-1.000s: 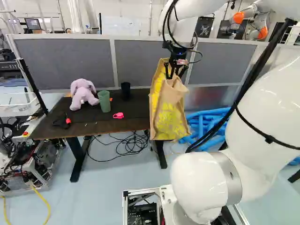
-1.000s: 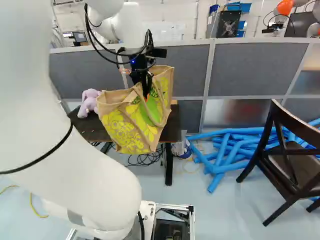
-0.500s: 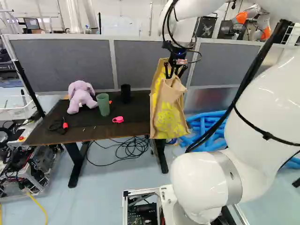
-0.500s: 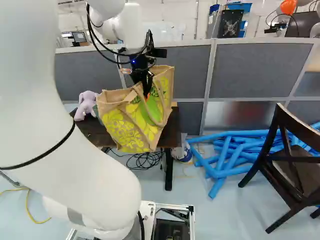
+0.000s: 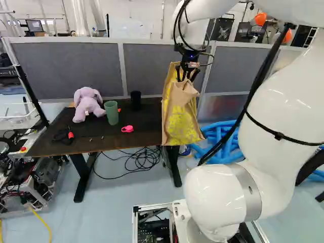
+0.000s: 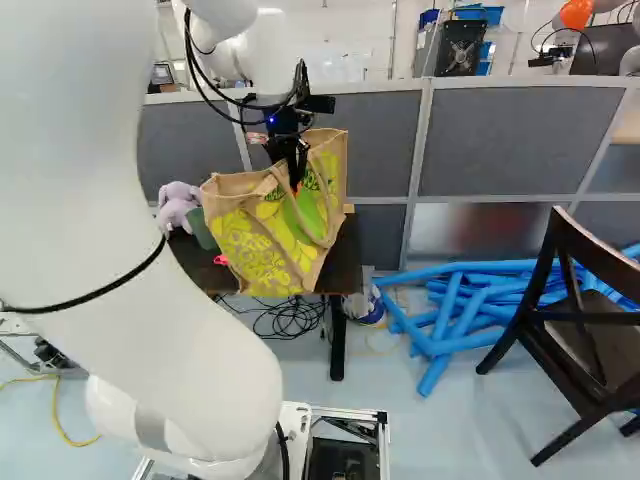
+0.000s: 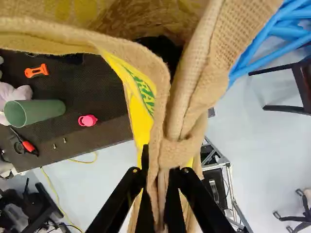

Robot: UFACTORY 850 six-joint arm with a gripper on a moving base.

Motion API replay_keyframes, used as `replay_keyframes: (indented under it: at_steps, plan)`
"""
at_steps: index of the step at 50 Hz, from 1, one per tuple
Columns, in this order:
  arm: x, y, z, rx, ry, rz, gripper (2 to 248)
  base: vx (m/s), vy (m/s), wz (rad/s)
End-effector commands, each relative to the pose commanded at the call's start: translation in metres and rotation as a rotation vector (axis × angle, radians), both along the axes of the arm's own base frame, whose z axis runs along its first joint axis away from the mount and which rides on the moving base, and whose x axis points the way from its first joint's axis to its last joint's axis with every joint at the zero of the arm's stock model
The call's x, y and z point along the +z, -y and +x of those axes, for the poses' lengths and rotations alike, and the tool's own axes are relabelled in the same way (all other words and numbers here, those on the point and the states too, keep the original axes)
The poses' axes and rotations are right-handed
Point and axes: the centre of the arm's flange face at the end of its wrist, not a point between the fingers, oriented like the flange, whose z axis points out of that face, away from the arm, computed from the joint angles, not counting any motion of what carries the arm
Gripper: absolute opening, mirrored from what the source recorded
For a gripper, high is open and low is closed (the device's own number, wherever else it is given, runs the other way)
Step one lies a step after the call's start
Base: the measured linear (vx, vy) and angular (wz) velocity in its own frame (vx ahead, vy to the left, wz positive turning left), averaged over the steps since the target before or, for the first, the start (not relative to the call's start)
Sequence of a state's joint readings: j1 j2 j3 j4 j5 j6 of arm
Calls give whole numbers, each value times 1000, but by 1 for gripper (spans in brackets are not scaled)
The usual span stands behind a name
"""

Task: Pick up the bag on the ground and place it on the table

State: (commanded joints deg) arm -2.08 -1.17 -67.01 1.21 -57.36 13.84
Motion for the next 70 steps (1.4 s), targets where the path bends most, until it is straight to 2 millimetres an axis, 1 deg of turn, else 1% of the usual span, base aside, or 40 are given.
replay_keyframes:
  at_steps: [17,55,61,70]
  plan:
    - [1,-2,29,6,17,-1,21,0,0,0]
    - [1,-15,94,55,86,-40,21,0,0,0]
    - [-3,-17,106,60,89,-43,21,0,0,0]
    - [-15,-19,123,65,71,-44,21,0,0,0]
